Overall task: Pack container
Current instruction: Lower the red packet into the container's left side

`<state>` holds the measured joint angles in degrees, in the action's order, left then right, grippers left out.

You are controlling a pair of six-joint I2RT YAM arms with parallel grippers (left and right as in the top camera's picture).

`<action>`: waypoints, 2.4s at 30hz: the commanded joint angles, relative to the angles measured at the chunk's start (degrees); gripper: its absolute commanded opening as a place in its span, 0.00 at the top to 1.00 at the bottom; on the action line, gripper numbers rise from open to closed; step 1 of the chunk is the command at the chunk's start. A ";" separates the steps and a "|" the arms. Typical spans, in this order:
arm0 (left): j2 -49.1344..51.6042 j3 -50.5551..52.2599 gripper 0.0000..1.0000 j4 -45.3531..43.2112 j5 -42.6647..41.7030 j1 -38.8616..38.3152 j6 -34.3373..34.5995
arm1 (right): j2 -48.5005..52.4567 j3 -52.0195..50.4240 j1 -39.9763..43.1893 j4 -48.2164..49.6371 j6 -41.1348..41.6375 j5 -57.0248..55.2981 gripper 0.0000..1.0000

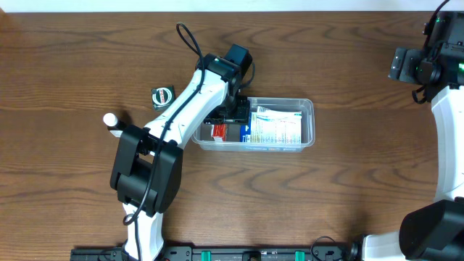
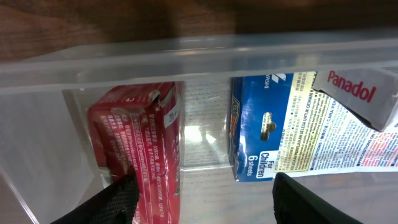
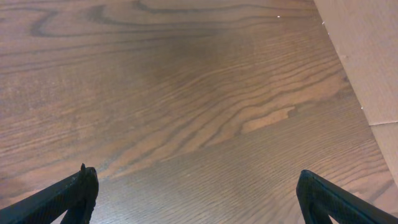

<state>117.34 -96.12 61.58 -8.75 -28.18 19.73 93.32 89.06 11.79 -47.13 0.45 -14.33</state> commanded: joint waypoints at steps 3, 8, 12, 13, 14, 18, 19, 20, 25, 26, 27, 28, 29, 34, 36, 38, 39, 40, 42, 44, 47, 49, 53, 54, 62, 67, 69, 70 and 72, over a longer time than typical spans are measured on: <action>-0.22 -0.02 0.30 0.24 0.44 0.13 0.81 | 0.07 0.00 0.39 -0.07 0.81 -0.02 0.01; -0.22 -0.11 0.30 0.22 0.44 0.13 0.79 | 0.07 0.00 0.39 -0.07 0.81 -0.02 0.01; -0.22 -0.76 0.30 0.46 0.46 0.13 0.70 | 0.07 0.00 0.39 -0.07 0.81 -0.02 0.01; -0.24 -1.14 0.30 0.59 0.44 0.13 0.42 | 0.07 0.00 0.39 -0.09 0.81 -0.02 0.01; -0.35 -1.57 0.30 0.85 0.46 0.13 -0.02 | 0.07 0.00 0.42 -0.07 0.81 -0.02 0.01; -1.51 -2.82 0.30 1.25 0.44 0.13 -0.81 | 0.07 0.00 0.39 -0.07 0.81 -0.02 0.01; -1.90 -2.86 0.30 1.31 0.44 0.13 -0.85 | 0.07 0.00 0.39 -0.07 0.81 -0.02 0.01; -2.25 -2.86 0.30 1.36 0.44 0.11 -1.09 | 0.07 0.00 0.42 -0.07 0.81 -0.02 0.01; -3.26 -2.86 0.30 2.19 0.48 0.13 -3.21 | 0.07 0.00 0.42 -0.07 0.81 -0.02 0.01; -3.23 -2.86 0.30 2.29 0.66 0.22 -3.19 | 0.07 0.00 0.39 -0.07 0.81 -0.02 0.01; -3.21 -2.78 0.30 2.43 1.05 0.26 -3.19 | 0.07 0.00 0.39 -0.07 0.81 -0.02 0.01; -3.21 -2.62 0.30 2.45 1.92 0.24 -3.15 | 0.07 0.00 0.42 -0.07 0.81 -0.02 0.01; -3.21 -2.60 0.30 2.60 2.91 0.24 -3.13 | 0.07 0.00 0.39 -0.07 0.81 -0.02 0.01; -3.21 -2.58 0.30 2.84 7.78 0.24 -2.91 | 0.07 0.00 0.42 -0.07 0.81 -0.02 0.01; -3.04 -2.54 0.30 2.78 8.66 0.24 -2.93 | 0.07 0.00 0.42 -0.07 0.81 -0.02 0.01; -2.51 -2.36 0.30 2.45 8.66 0.26 -2.93 | 0.07 0.00 0.39 -0.07 0.81 -0.02 0.01; -2.16 -2.36 0.30 2.36 8.66 0.26 -2.93 | 0.07 0.00 0.39 -0.07 0.81 -0.02 0.01; -1.66 -2.36 0.30 2.23 8.66 0.26 -2.93 | 0.07 0.00 0.39 -0.07 0.81 -0.02 0.01; -0.74 -2.27 0.30 1.84 8.63 0.24 -2.93 | 0.07 0.00 0.39 -0.07 0.81 -0.02 0.01; 0.13 -2.25 0.30 1.22 8.63 0.31 -2.93 | 0.07 0.00 0.39 -0.07 0.81 -0.02 0.01; 1.07 -2.25 0.30 0.37 8.61 0.31 -2.91 | 0.07 0.00 0.39 -0.07 0.81 -0.02 0.01; 1.44 -2.25 0.30 -0.02 8.61 0.31 -2.91 | 0.07 0.00 0.39 -0.07 0.81 -0.02 0.01; 2.49 -2.25 0.30 -0.22 8.57 0.31 -2.91 | 0.07 0.00 0.42 -0.07 0.81 -0.02 0.01; 2.67 -2.25 0.30 -0.22 8.57 0.28 -2.91 | 0.07 0.00 0.39 -0.07 0.81 -0.02 0.01; 2.91 -2.25 0.30 -0.48 7.54 0.22 -0.63 | 0.07 0.00 0.42 -0.07 0.81 -0.02 0.01; 2.91 -2.25 0.30 -1.77 1.70 0.07 -0.55 | 0.07 0.00 0.39 -0.07 0.81 -0.02 0.01; 2.91 -2.25 0.30 -2.16 0.17 0.07 -0.52 | 0.07 0.00 0.39 -0.07 0.81 -0.02 0.01; 2.91 -2.25 0.30 -2.21 -0.07 0.07 -0.55 | 0.07 0.00 0.39 -0.07 0.81 -0.02 0.01; 2.91 -2.25 0.30 -2.16 -0.09 0.07 -0.52 | 0.07 0.00 0.42 -0.07 0.81 -0.02 0.01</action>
<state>119.33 -97.56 59.40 -6.81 -28.18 18.26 93.32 89.06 11.79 -47.13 0.45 -14.35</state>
